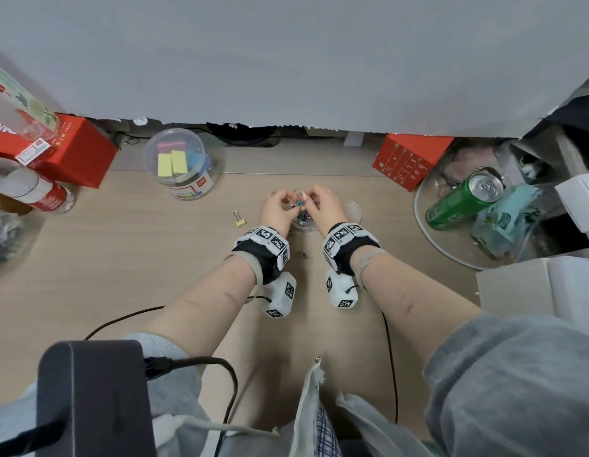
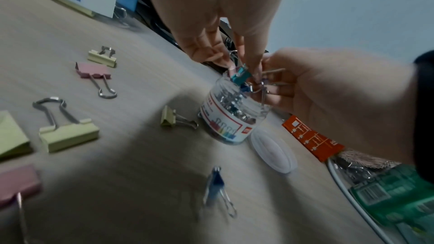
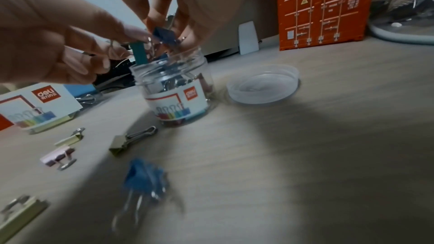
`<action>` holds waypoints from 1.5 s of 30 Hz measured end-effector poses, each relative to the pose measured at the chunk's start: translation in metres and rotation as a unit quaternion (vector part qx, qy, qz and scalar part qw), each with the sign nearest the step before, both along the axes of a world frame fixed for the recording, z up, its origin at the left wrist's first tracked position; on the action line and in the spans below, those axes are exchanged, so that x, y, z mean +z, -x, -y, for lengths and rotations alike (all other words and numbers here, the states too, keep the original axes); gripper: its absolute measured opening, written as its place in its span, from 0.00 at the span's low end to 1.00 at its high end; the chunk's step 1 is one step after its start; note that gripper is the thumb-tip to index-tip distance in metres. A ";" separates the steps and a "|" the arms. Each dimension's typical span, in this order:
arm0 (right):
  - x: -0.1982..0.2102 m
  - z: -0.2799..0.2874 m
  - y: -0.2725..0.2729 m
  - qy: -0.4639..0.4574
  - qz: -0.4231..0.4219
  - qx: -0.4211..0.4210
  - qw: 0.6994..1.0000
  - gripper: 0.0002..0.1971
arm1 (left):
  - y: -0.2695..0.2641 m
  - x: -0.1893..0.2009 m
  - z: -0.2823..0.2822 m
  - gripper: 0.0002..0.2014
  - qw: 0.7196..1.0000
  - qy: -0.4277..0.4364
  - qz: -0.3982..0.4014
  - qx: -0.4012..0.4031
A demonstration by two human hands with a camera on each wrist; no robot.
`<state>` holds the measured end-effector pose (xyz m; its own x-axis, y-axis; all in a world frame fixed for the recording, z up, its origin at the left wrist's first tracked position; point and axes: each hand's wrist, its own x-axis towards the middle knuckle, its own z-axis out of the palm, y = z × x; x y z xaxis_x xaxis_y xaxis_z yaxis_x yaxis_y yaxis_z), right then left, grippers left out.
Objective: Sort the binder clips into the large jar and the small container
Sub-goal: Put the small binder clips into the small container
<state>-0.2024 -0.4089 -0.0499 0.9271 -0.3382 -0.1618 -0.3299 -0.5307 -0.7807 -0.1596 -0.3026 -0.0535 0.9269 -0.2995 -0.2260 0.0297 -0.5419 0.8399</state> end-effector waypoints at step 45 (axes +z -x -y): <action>-0.043 -0.079 0.077 0.005 -0.076 -0.070 0.995 0.12 | -0.003 -0.037 -0.108 0.26 0.891 -0.289 0.029 -0.348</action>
<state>-0.2797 -0.3298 -0.0928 0.8358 -0.4640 -0.2935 -0.5153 -0.4786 -0.7109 -0.1561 -0.1946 -0.0905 0.5777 -0.6549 -0.4873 -0.5165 -0.7555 0.4030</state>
